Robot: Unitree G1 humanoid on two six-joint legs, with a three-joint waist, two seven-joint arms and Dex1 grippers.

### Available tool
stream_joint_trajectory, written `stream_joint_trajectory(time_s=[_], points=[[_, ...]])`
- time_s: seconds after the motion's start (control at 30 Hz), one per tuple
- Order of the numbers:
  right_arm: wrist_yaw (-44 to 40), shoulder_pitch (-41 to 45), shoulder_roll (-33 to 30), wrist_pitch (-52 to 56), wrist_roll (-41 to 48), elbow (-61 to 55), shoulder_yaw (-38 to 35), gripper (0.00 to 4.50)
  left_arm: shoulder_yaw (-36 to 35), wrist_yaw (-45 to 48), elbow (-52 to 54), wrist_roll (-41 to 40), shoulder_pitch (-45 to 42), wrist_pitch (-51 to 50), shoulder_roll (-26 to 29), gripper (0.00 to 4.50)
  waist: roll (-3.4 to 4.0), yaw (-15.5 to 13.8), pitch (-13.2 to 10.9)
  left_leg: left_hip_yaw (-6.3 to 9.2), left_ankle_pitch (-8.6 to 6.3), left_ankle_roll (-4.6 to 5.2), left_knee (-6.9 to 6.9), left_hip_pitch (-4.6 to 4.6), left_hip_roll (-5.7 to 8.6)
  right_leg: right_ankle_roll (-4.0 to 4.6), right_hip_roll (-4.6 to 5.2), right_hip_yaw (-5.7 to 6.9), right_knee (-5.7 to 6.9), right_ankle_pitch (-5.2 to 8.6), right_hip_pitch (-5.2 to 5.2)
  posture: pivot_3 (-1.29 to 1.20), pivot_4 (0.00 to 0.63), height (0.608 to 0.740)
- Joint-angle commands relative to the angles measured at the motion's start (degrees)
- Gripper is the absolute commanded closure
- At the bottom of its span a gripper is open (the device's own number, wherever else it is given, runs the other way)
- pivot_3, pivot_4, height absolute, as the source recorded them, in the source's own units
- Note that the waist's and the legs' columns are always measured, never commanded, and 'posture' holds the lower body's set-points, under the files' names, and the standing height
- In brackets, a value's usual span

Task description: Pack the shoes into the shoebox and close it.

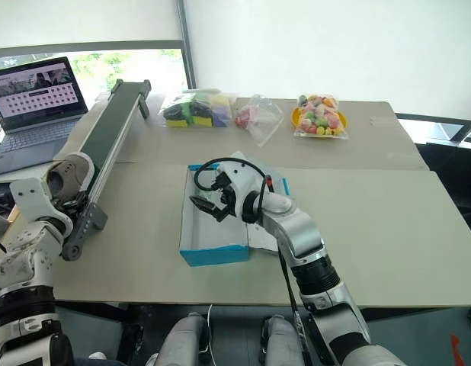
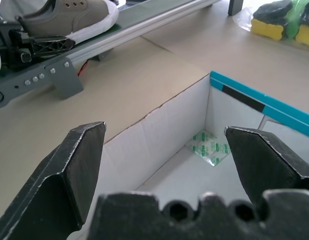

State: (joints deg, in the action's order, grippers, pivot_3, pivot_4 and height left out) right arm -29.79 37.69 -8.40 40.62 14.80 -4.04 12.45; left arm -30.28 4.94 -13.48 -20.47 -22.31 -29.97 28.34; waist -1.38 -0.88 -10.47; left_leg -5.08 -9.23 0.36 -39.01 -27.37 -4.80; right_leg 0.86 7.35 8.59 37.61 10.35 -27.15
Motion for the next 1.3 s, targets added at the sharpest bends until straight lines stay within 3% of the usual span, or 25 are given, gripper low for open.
stream_joint_trajectory(time_s=[0.03,0.23,0.43,0.57,0.8,1.3], points=[[0.03,2.31,0.43,-1.67,0.83,-1.27,-1.99,0.0,-2.25,-1.54,0.22,-2.41,-2.82,-0.48,-0.8,1.74,0.0,-0.01,0.0,0.01,0.0,0.0,0.0,0.02,0.0,0.0,0.0,0.01,0.01,0.0,0.02,0.0,0.15,0.681],[1.08,3.55,1.54,-1.75,0.49,-0.18,-2.98,0.0,-3.34,3.74,7.88,-9.26,-5.01,4.55,-4.31,1.74,-0.06,0.13,-0.03,-0.01,0.01,0.01,0.0,-0.04,0.01,-0.01,0.0,0.01,-0.04,0.0,0.01,0.0,0.15,0.681],[11.77,10.45,12.97,10.03,13.96,6.72,-20.17,0.0,1.17,10.42,22.33,-25.67,-3.17,-5.86,-10.21,1.74,-0.21,0.23,-0.11,-0.04,0.06,0.01,-0.03,-0.13,0.03,-0.04,0.0,0.0,-0.05,-0.04,0.0,0.0,0.15,0.681],[17.19,14.69,17.31,19.74,23.37,10.0,-27.93,0.0,9.79,13.84,28.67,-26.97,0.43,-10.44,-10.28,1.74,-0.2,0.21,-0.11,-0.02,0.09,0.05,-0.03,0.0,0.04,-0.03,-0.05,0.0,0.0,-0.03,0.16,0.0,0.15,0.681],[22.94,18.18,17.96,21.99,28.37,11.24,-29.6,0.0,12.1,13.33,28.0,-26.88,0.06,-10.48,-10.75,1.74,-0.17,1.16,-0.12,0.04,0.08,0.03,0.02,0.0,-0.02,-0.01,-0.2,-0.03,0.03,-0.02,0.04,0.0,0.15,0.681],[28.6,18.59,21.41,18.18,31.65,15.85,-25.52,0.0,14.76,15.05,27.69,-26.0,-0.04,-10.12,-10.57,1.74,-0.17,1.54,-0.13,0.05,0.14,0.13,0.02,-0.04,-0.01,-0.01,-0.21,-0.07,-0.01,-0.01,0.04,0.0,0.15,0.681]])
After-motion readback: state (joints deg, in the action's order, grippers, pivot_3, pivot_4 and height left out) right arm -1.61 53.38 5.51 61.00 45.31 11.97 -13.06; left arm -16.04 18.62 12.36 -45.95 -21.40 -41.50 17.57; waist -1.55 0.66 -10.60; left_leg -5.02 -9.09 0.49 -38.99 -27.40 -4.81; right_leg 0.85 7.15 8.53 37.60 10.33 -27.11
